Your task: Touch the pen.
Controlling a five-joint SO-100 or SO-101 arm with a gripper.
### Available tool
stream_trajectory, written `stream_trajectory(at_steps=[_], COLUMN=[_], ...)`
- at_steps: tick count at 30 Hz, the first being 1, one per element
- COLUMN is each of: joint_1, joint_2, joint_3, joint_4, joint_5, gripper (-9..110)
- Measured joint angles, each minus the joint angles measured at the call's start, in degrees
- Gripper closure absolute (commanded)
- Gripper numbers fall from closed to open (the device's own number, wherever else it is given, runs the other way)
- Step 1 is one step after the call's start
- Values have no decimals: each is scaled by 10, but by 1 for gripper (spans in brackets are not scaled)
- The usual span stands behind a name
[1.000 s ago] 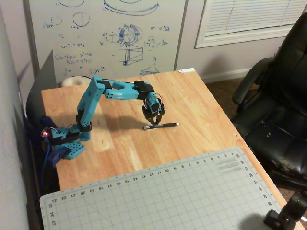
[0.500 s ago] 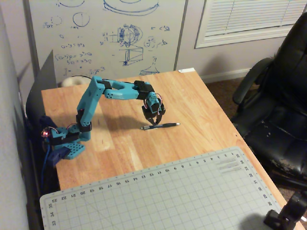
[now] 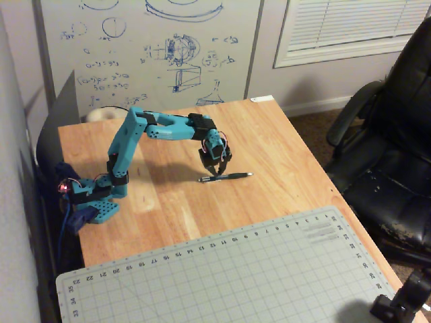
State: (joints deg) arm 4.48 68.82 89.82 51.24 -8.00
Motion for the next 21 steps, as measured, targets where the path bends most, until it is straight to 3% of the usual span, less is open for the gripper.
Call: stream_trajectory(at_steps=[21], joint_1=[0], joint_2=[0], joint_3=[8], joint_4=[0], joint_5=[0], gripper=[101])
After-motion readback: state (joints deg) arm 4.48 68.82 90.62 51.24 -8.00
